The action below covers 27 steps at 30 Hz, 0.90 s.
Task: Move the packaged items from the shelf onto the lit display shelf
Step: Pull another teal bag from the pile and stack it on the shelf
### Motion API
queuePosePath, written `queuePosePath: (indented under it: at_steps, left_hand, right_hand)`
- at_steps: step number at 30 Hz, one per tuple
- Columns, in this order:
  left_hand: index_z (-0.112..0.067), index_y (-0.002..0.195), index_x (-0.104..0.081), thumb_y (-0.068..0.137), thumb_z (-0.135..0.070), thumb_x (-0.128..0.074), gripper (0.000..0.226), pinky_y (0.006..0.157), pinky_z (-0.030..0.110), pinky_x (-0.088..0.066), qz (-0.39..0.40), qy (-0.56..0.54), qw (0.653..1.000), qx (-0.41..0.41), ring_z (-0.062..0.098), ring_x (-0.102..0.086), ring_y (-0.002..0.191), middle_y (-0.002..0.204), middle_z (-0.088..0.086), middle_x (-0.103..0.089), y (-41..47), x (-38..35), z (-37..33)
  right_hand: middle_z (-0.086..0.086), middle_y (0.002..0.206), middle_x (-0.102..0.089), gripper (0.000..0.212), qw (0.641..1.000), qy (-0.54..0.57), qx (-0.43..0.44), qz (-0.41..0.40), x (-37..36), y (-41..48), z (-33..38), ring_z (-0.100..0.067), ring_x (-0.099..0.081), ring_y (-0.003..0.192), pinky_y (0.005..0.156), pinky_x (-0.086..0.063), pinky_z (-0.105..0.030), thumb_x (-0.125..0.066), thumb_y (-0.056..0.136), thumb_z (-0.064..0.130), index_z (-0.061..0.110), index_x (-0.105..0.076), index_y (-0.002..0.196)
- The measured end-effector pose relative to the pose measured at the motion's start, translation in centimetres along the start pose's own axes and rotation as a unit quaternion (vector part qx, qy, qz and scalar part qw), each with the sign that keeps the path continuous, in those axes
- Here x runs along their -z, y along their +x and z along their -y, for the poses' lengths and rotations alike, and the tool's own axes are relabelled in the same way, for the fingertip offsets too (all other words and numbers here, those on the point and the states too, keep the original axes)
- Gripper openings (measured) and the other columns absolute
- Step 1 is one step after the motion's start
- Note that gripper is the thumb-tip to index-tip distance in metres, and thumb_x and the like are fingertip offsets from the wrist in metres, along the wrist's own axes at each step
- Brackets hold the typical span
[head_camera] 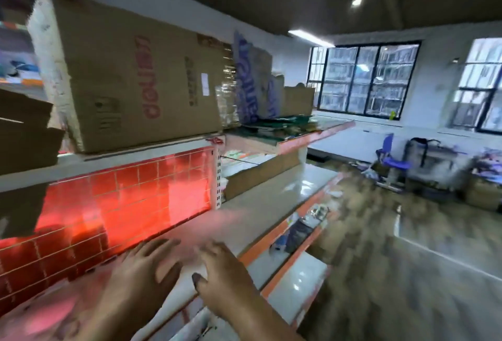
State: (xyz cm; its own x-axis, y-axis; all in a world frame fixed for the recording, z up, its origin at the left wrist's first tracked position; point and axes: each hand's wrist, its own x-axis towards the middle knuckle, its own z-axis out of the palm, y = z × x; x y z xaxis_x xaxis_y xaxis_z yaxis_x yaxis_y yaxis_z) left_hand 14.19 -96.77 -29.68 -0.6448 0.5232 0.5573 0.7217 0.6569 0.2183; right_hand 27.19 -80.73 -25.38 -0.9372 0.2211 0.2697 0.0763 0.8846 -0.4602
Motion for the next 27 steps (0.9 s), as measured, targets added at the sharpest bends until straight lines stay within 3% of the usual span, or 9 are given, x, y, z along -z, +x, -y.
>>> queuePosePath:
  at_steps: [1, 3, 6, 11, 17, 21, 27]
  left_hand:
    - [-0.039, 0.128, -0.068, 0.086, -0.054, -0.055, 0.046, 0.09, 0.039, -0.053, -0.031, -0.057, 0.997, -0.042, 0.018, -0.065, 0.112, 0.126, -0.014, -0.067, 1.8, 2.0, -5.5]
    - [-0.031, 0.124, -0.071, 0.085, -0.052, -0.053, 0.049, 0.089, 0.041, -0.054, 0.004, -0.096, 0.993, -0.073, 0.023, -0.068, 0.107, 0.121, -0.007, -0.07, 4.8, 2.8, -13.3]
    - [-0.035, 0.129, -0.066, 0.088, -0.055, -0.053, 0.048, 0.094, 0.04, -0.053, 0.029, -0.146, 0.979, -0.137, 0.018, -0.065, 0.113, 0.126, -0.011, -0.068, 8.8, 1.3, -22.8]
    - [-0.042, 0.14, -0.056, 0.091, -0.06, -0.054, 0.052, 0.108, 0.036, -0.045, -0.009, -0.17, 0.965, -0.2, 0.012, -0.053, 0.13, 0.142, -0.017, -0.058, 14.1, 1.9, -36.3]
    - [-0.034, 0.141, -0.057, 0.092, -0.054, -0.061, 0.053, 0.114, 0.039, -0.041, -0.054, -0.206, 0.94, -0.267, 0.013, -0.051, 0.134, 0.145, -0.011, -0.057, 19.5, 3.2, -46.6]
    - [-0.037, 0.145, -0.052, 0.094, -0.055, -0.059, 0.054, 0.116, 0.032, -0.034, -0.063, -0.225, 0.929, -0.287, 0.012, -0.046, 0.137, 0.147, -0.011, -0.055, 23.1, 3.3, -51.0]
    - [-0.036, 0.14, -0.055, 0.089, -0.064, -0.047, 0.059, 0.105, 0.043, -0.047, -0.073, -0.261, 0.919, -0.288, 0.017, -0.056, 0.127, 0.138, -0.01, -0.062, 28.8, 0.4, -52.8]
  right_hand:
    - [0.002, 0.159, -0.033, 0.055, 1.0, -0.009, -0.012, -0.024, 2.5, -0.6, -2.3, -0.019, -0.028, 0.145, 0.117, -0.028, -0.033, -0.054, 0.097, 0.029, 0.023, -0.04, 0.15]
    - [0.007, 0.16, -0.03, 0.054, 0.997, -0.022, -0.035, -0.072, 7.5, -2.0, -6.4, -0.017, -0.029, 0.146, 0.117, -0.03, -0.035, -0.054, 0.1, 0.032, 0.028, -0.037, 0.151]
    - [0.009, 0.161, -0.028, 0.055, 0.988, -0.052, -0.051, -0.136, 15.6, -4.8, -13.1, -0.014, -0.026, 0.148, 0.117, -0.03, -0.033, -0.054, 0.1, 0.031, 0.031, -0.036, 0.152]
    - [0.007, 0.16, -0.032, 0.056, 0.965, -0.089, -0.109, -0.223, 27.6, -9.2, -22.1, -0.011, -0.028, 0.147, 0.116, -0.029, -0.029, -0.057, 0.097, 0.034, 0.032, -0.04, 0.151]
    - [0.006, 0.157, -0.038, 0.058, 0.943, -0.137, -0.103, -0.286, 38.2, -12.1, -25.9, -0.014, -0.037, 0.144, 0.115, -0.035, -0.034, -0.06, 0.096, 0.035, 0.029, -0.04, 0.15]
    - [0.006, 0.159, -0.034, 0.058, 0.937, -0.161, -0.104, -0.292, 42.8, -11.7, -27.6, -0.015, -0.037, 0.143, 0.115, -0.036, -0.038, -0.058, 0.097, 0.036, 0.027, -0.039, 0.151]
    - [0.008, 0.156, -0.038, 0.057, 0.927, -0.195, -0.087, -0.307, 46.5, -7.1, -30.5, -0.015, -0.042, 0.138, 0.107, -0.043, -0.039, -0.06, 0.096, 0.035, 0.028, -0.041, 0.149]
